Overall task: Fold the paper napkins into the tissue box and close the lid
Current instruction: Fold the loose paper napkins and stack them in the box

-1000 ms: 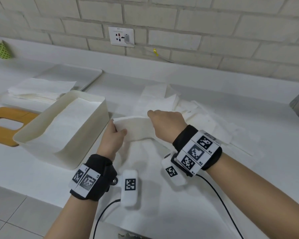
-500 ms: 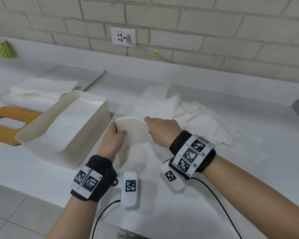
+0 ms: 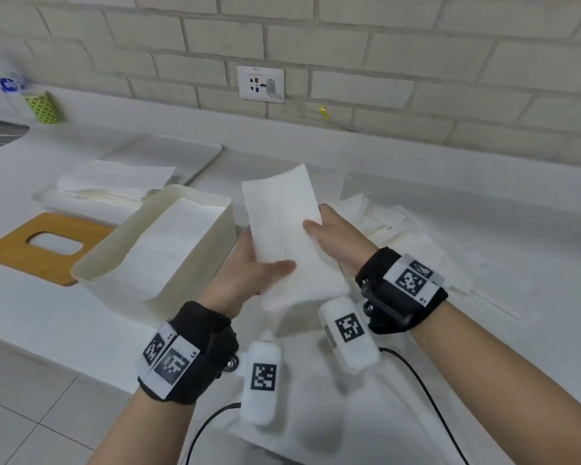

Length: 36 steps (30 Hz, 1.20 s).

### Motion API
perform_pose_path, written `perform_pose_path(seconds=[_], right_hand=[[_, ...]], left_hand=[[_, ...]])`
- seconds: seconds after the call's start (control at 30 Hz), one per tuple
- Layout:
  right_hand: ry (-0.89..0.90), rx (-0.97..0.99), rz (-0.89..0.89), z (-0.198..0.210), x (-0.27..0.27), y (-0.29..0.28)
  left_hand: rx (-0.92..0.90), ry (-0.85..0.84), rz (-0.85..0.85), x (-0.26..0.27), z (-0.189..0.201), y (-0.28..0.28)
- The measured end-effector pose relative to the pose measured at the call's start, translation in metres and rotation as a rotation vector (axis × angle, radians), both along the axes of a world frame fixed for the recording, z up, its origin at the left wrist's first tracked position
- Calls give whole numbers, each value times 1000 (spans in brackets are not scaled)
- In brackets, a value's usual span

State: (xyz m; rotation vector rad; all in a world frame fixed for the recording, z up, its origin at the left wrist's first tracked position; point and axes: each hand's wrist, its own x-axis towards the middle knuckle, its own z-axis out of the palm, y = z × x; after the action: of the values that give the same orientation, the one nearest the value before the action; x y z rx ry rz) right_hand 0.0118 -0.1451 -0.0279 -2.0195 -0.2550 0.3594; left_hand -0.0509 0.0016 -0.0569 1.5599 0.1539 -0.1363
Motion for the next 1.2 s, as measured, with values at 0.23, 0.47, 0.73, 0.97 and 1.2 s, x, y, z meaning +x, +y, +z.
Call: perform_pose_path(seconds=[0.23,0.47,0.73,0.97,1.2], right_hand=[[-262,67,-17,13,25,24],[-435,145,93,35,30,67],[-498,-294,196,7,59,134],[-483,-739,426,1,60,161],[-490,-1065,565,-2,64,171]], left_hand=[[299,-97,-168,-14,35,36],[460,-143,191,-31,69,100],[933,175,354,-27,42,135],[1143,341,240,-19,25,132],[1497,327,135,-17,26,119]])
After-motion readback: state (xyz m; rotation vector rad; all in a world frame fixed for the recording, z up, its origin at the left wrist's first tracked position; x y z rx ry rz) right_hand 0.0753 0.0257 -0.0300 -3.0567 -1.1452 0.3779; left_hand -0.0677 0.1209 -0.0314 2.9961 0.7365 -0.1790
